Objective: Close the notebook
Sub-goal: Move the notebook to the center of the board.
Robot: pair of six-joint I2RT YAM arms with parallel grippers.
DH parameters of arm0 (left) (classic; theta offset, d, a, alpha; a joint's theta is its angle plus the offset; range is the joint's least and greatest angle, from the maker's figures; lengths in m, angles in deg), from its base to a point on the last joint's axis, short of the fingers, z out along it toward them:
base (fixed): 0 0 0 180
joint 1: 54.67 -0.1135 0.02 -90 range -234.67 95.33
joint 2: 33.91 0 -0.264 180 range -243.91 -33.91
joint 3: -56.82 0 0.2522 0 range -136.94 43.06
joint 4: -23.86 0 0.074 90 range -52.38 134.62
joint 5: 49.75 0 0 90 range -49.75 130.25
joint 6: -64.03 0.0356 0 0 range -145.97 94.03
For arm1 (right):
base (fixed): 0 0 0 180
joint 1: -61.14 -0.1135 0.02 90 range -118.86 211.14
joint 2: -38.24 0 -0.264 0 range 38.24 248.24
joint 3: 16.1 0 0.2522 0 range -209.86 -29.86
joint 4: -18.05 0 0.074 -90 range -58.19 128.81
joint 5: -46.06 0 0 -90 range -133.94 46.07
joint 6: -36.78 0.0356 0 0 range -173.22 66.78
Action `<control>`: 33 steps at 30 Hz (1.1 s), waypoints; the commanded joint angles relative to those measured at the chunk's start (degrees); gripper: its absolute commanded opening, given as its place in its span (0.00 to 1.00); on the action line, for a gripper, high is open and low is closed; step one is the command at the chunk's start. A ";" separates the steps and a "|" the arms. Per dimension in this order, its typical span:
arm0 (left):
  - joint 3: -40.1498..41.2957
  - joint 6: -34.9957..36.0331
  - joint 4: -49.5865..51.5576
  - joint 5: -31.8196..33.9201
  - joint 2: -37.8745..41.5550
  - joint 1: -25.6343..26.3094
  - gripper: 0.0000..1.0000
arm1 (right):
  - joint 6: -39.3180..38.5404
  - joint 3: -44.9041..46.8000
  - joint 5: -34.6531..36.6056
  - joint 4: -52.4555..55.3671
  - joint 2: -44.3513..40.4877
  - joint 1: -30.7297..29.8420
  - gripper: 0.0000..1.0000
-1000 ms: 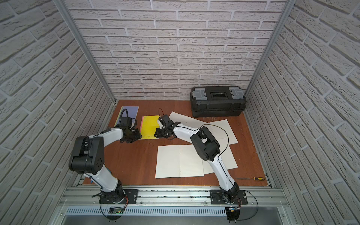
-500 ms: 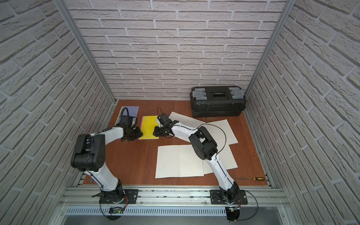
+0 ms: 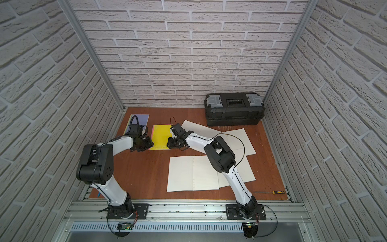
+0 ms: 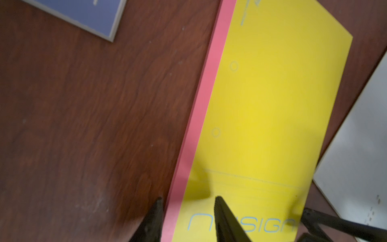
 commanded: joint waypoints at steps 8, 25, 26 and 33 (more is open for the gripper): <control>0.46 0.93 1.15 -0.02 -0.51 -0.07 0.40 | 0.17 1.31 0.50 0.51 -1.52 -0.85 0.34; -3.10 1.02 0.75 -1.03 -4.50 -0.63 0.38 | 2.26 -8.09 0.43 2.90 5.75 -0.99 0.32; -3.64 1.09 0.74 -1.12 -4.96 -0.76 0.38 | 2.30 -9.15 0.45 3.33 6.36 -1.01 0.32; -7.34 1.62 0.48 -2.42 -7.94 -1.70 0.38 | 2.59 -16.56 0.11 5.83 10.37 -0.51 0.33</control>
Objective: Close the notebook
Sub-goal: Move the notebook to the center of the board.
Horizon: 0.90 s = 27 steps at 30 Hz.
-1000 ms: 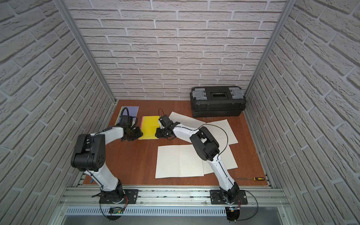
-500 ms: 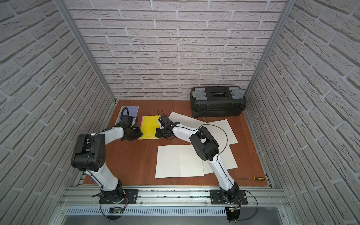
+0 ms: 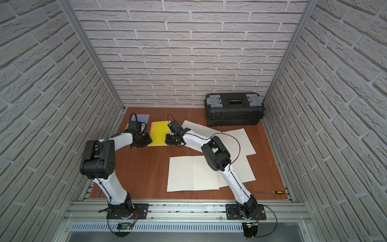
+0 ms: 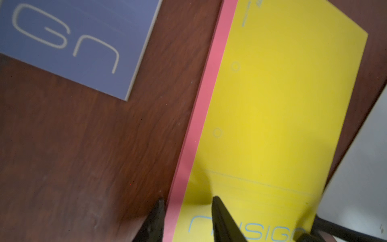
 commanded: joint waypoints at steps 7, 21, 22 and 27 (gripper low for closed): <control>-5.93 2.36 0.62 -5.39 -6.53 -0.29 0.38 | 1.36 -6.44 -2.78 0.80 5.42 0.37 0.33; -13.50 3.79 3.85 -5.97 -11.34 -0.37 0.38 | 1.09 -15.55 -7.03 1.86 11.96 3.30 0.35; -13.52 3.79 3.85 -5.80 -11.41 -0.38 0.38 | 1.10 -16.27 -7.30 1.96 12.41 3.46 0.35; -14.86 4.44 4.60 -5.49 -12.33 -0.72 0.38 | 0.69 -18.76 -8.10 3.16 13.69 3.93 0.35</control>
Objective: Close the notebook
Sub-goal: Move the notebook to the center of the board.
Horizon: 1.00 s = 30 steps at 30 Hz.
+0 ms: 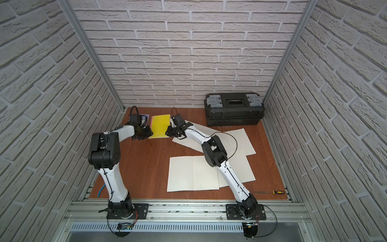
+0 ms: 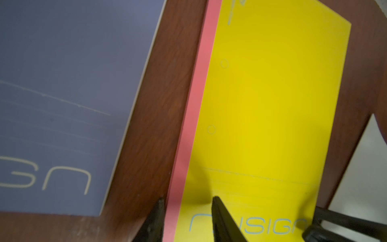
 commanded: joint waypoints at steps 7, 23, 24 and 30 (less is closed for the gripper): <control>-2.79 2.13 3.95 -2.92 -2.51 -0.23 0.40 | -1.57 -0.29 -4.18 1.62 1.70 -0.90 0.35; -3.18 3.56 7.82 1.00 4.50 -0.99 0.46 | -6.04 3.44 -1.83 2.82 -5.99 1.06 0.42; -2.85 3.48 7.84 1.33 5.34 -0.99 0.46 | -6.22 4.19 -1.83 2.61 -6.90 1.21 0.42; -1.91 3.08 9.02 2.10 9.31 -0.99 0.48 | -7.32 9.30 -1.04 1.27 -12.35 1.47 0.42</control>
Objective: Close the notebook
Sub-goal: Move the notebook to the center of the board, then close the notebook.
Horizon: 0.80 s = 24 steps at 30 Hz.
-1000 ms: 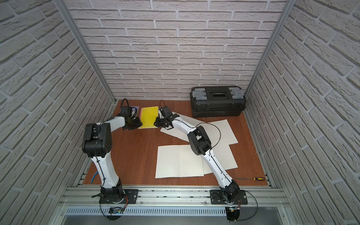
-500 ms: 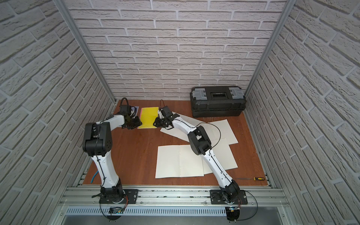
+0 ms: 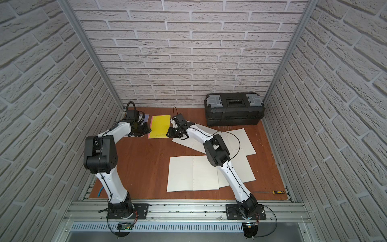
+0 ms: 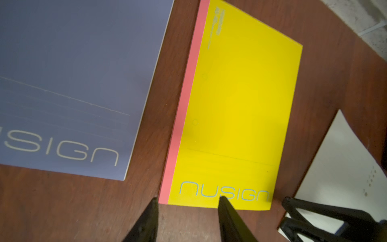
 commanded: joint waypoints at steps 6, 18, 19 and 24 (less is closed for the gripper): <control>4.45 0.33 1.60 1.42 7.95 0.45 0.50 | -1.13 13.17 2.12 -4.82 -13.92 0.62 0.42; 13.32 -2.00 0.73 2.14 16.88 6.56 0.58 | -1.16 40.55 6.01 -10.26 -31.99 1.46 0.42; 13.95 -2.24 0.70 2.57 17.40 7.55 0.58 | -1.24 42.13 6.15 -10.04 -32.86 1.50 0.42; 17.20 -4.21 0.03 4.05 19.79 12.69 0.59 | -0.53 50.87 7.58 -10.89 -39.78 1.55 0.42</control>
